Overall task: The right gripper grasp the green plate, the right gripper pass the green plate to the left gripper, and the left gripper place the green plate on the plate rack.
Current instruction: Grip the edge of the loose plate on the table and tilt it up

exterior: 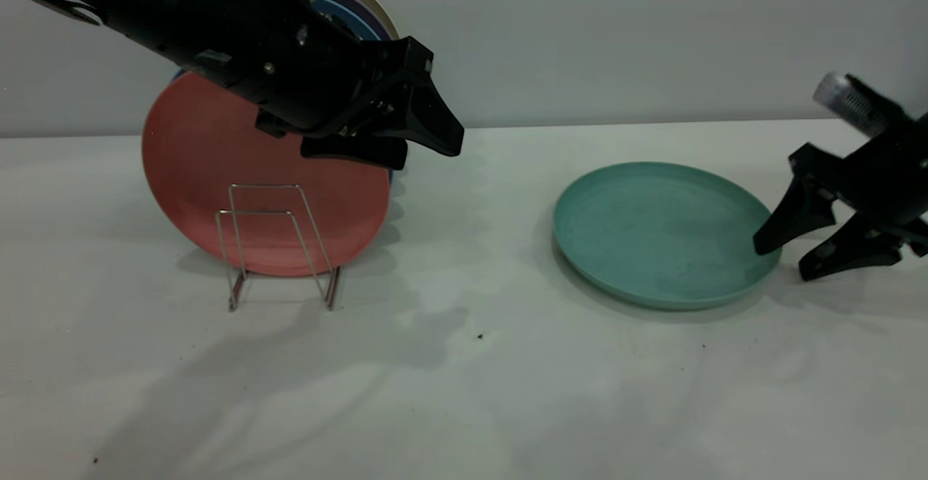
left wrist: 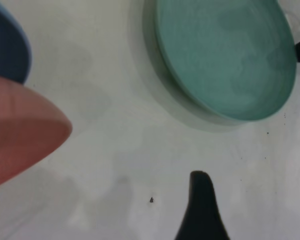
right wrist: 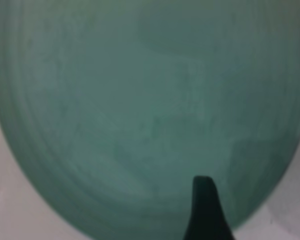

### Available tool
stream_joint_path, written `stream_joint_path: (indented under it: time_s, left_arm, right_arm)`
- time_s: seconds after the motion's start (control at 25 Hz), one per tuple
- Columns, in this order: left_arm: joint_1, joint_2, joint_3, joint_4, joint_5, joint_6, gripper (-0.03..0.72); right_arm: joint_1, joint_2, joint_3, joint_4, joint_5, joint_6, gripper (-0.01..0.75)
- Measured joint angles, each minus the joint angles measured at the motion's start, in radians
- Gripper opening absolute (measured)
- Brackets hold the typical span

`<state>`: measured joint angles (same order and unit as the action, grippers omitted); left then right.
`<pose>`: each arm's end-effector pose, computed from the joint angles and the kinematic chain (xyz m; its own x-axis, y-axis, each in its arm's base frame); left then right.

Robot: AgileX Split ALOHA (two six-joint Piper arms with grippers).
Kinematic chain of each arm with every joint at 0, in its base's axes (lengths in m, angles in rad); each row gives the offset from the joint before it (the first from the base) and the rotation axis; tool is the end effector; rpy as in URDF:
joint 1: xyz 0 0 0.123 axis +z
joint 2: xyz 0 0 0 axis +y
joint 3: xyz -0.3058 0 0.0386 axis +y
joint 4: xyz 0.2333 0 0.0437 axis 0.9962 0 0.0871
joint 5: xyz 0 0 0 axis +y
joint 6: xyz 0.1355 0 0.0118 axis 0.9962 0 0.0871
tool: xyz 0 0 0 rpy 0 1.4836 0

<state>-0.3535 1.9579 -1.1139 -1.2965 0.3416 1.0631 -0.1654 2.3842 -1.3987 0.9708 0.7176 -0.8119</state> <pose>0.3822 -0.1878 0.1493 -0.8036 0.0788 -0.5900 0.3619 0.8517 -0.3791 0.4445 0.0007 0.0231 -0.9630 0.1792 -0.2014 0.0451 0.8438 0.5348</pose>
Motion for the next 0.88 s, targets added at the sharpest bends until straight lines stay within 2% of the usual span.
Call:
stream_joint_path:
  time_s: [0.2,0.36,0.44,0.56,0.64,0.88]
  left_arm:
    - [0.0,0.0,0.0,-0.002,0.0,0.009,0.576]
    - [0.0,0.0,0.0,-0.006,0.0,0.011,0.576]
    - [0.0,0.0,0.0,-0.008,-0.002,0.011,0.576]
    - [0.0,0.002,0.0,-0.009,-0.003,0.011,0.576]
    - [0.0,0.004,-0.001,-0.009,0.002,0.011,0.576]
    - [0.0,0.005,-0.001,-0.009,0.008,0.012,0.576]
  right_arm:
    - [0.0,0.064,-0.053,0.078,0.028,-0.029,0.491]
    - [0.001,0.089,-0.059,0.155,0.035,-0.056,0.409]
    - [0.006,0.098,-0.06,0.176,0.032,-0.063,0.328]
    - [0.017,0.108,-0.061,0.183,0.026,-0.096,0.1]
    - [0.028,0.109,-0.062,0.186,0.032,-0.146,0.034]
    - [0.068,0.093,-0.062,0.202,0.165,-0.315,0.017]
